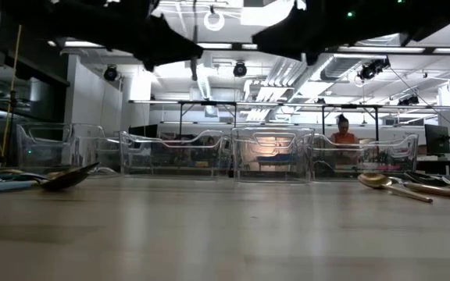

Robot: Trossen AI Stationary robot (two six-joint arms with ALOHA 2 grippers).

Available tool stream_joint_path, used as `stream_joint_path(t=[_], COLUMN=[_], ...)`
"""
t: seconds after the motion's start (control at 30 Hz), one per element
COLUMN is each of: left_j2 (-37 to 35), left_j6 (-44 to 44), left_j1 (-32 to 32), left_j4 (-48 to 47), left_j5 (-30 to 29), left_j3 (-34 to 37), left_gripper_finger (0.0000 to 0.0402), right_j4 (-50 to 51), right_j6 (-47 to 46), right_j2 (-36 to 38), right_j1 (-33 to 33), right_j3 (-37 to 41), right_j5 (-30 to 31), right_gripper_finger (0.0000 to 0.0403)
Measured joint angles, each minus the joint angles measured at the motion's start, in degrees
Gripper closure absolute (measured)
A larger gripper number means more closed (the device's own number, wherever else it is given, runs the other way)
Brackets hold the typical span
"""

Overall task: Sort silverware by color (type)
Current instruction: Put the blue spoon into the middle left transparent bin

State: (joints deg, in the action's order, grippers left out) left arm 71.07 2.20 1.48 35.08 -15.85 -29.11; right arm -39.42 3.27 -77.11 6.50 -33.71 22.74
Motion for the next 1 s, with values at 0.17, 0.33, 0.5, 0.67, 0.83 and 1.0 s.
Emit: stream_joint_path(t=[0.17,0.33,0.5,0.67,0.83,1.0], left_j2=[-4.56,-5.69,-5.31,-5.31,-5.32,-5.31], left_j6=[-2.37,-3.94,-4.26,-4.76,-5.06,-3.61], left_j1=[-1.98,-2.65,-2.60,-2.60,-2.59,-3.44], left_j4=[2.00,1.94,1.82,1.98,1.86,2.05], left_j5=[-2.69,-2.56,-2.50,-2.41,-2.41,-2.83], left_j3=[4.34,5.63,5.86,5.84,5.84,5.84], left_gripper_finger=[0.0371,0.0371,0.0371,0.0371,0.0371,0.0371], right_j4=[4.53,4.54,4.58,5.71,6.61,7.56], right_j6=[-3.13,-3.40,-3.46,-6.62,-9.74,-11.71], right_j2=[2.96,2.37,2.18,2.15,2.15,2.15], right_j1=[-0.06,-0.02,-0.13,-0.13,-0.12,-0.11], right_j3=[0.87,0.86,0.89,0.89,0.89,0.87], right_j5=[2.78,2.71,2.80,2.82,2.82,2.82], right_gripper_finger=[0.0254,0.0254,0.0254,0.0254,0.0253,0.0253])
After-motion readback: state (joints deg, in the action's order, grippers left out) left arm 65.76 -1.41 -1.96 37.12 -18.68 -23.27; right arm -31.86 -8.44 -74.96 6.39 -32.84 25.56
